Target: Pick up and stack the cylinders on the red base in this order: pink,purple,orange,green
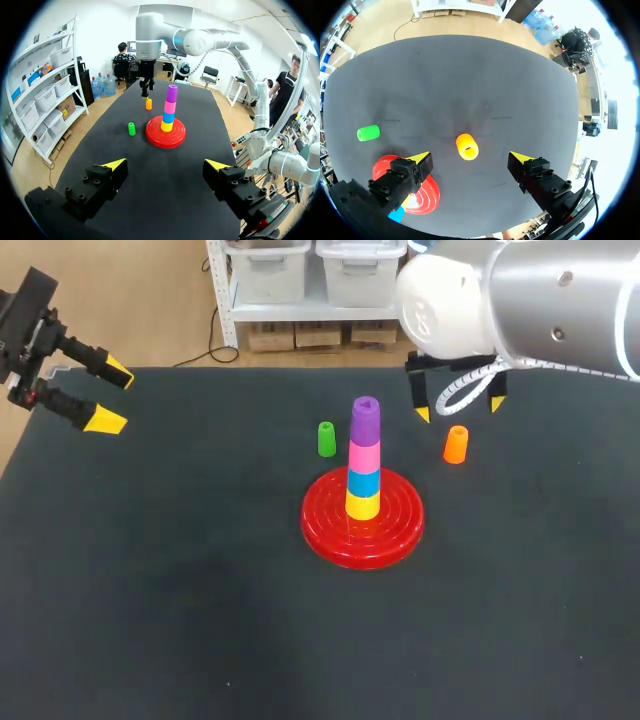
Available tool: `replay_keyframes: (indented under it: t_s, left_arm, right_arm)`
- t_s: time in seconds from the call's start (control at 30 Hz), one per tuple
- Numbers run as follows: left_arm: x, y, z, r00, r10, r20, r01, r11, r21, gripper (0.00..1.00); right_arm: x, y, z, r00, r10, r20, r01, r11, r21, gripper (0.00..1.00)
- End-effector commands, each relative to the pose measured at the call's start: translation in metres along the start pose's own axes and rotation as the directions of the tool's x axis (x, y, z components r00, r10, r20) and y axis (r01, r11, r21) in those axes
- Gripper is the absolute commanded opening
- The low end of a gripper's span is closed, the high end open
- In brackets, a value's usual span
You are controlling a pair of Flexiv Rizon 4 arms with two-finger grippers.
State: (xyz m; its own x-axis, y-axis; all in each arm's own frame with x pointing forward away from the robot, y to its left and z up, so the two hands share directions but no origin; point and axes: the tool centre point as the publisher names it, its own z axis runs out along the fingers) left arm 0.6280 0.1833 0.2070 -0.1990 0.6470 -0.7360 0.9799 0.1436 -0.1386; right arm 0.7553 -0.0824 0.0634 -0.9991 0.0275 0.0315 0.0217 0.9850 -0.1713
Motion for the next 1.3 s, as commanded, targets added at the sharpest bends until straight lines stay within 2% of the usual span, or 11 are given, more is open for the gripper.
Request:
replay_keyframes:
  t_s: [0.03, 0.23, 0.43, 0.53, 0.73, 0.93, 1.3]
  left_arm:
    - [0.001, 0.0, 0.001, 1.0, 0.003, 0.003, -0.003, 1.0, -0.001, 1.0]
    - [0.001, 0.0, 0.001, 1.0, 0.003, 0.003, -0.003, 1.0, -0.001, 1.0]
    - [0.001, 0.0, 0.001, 1.0, 0.003, 0.003, -0.003, 1.0, -0.001, 1.0]
    - [0.001, 0.0, 0.001, 1.0, 0.003, 0.003, -0.003, 1.0, -0.001, 1.0]
    - [0.001, 0.0, 0.001, 1.0, 0.003, 0.003, -0.003, 1.0, -0.001, 1.0]
    - [0.001, 0.0, 0.001, 1.0, 0.003, 0.003, -0.003, 1.0, -0.001, 1.0]
    - [0.001, 0.0, 0.001, 1.0, 0.003, 0.003, -0.003, 1.0, -0.001, 1.0]
  right_arm:
    - [0.004, -0.003, 0.001, 1.0, 0.001, 0.011, -0.001, 1.0, -0.004, 1.0]
    - [0.004, -0.003, 0.001, 1.0, 0.001, 0.011, -0.001, 1.0, -0.004, 1.0]
    - [0.006, 0.006, 0.006, 0.996, 0.066, -0.056, -0.071, 0.993, -0.09, 1.0]
    - [0.006, 0.006, 0.01, 0.994, 0.089, -0.065, -0.096, 0.99, -0.106, 1.0]
    - [0.003, 0.002, 0.015, 0.991, 0.121, -0.053, -0.126, 0.986, -0.107, 1.0]
    - [0.004, 0.001, 0.023, 0.994, 0.104, -0.036, -0.108, 0.988, -0.111, 1.0]
    - [0.0, -0.008, 0.037, 0.992, 0.113, -0.06, -0.12, 0.984, -0.129, 1.0]
